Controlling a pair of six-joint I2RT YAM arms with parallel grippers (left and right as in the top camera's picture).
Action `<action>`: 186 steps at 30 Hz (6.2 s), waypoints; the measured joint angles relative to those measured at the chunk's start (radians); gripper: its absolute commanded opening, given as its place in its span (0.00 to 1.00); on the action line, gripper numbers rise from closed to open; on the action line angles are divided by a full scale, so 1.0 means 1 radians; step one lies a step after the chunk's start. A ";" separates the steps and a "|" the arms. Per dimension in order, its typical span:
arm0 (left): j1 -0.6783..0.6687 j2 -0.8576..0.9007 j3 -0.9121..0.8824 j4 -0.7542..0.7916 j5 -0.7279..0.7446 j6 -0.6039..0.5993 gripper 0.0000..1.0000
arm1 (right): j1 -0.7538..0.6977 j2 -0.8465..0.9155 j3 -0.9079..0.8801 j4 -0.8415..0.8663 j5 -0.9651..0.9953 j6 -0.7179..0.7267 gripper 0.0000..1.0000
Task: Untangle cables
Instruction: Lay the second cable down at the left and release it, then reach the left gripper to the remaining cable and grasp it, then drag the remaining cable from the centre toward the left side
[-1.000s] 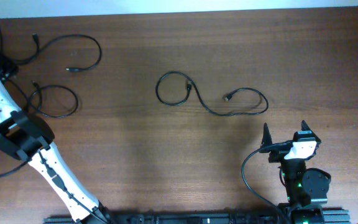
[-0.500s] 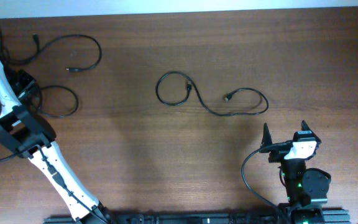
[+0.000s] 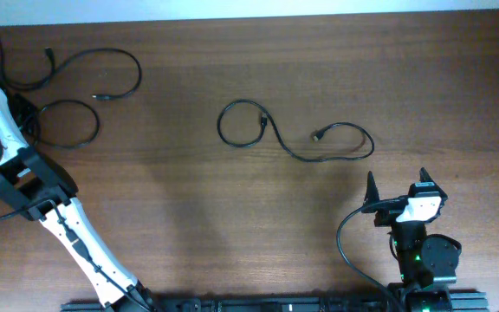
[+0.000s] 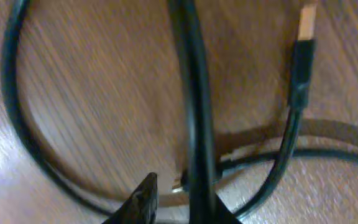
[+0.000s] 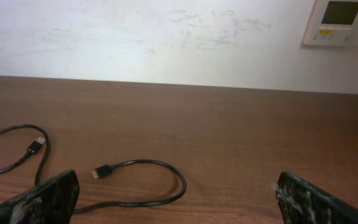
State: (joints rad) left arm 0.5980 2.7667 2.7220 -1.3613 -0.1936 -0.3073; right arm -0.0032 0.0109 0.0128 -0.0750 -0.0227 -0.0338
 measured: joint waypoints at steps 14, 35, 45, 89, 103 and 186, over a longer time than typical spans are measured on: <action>0.006 -0.010 0.379 -0.323 0.139 -0.075 0.63 | 0.000 0.000 0.000 0.000 0.000 0.000 0.98; 0.005 -0.010 0.079 -0.187 0.056 -0.056 0.00 | 0.000 0.000 0.000 0.000 0.000 0.000 0.98; 0.005 -0.010 -0.033 -0.071 0.010 -0.057 0.23 | 0.000 0.000 0.000 0.000 0.000 -0.001 0.98; -1.295 0.028 0.097 -0.033 0.507 0.377 0.78 | 0.000 0.000 0.000 0.000 0.000 0.000 0.98; -1.364 0.076 0.098 0.031 0.242 0.372 0.00 | 0.000 0.000 0.000 0.000 0.000 0.000 0.98; -0.912 -0.431 -0.631 -0.088 0.193 0.284 0.97 | 0.000 0.000 0.000 0.000 0.000 0.000 0.98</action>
State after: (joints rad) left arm -0.3145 2.3360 2.0911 -1.4494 -0.0002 -0.0235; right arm -0.0032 0.0105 0.0128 -0.0746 -0.0231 -0.0341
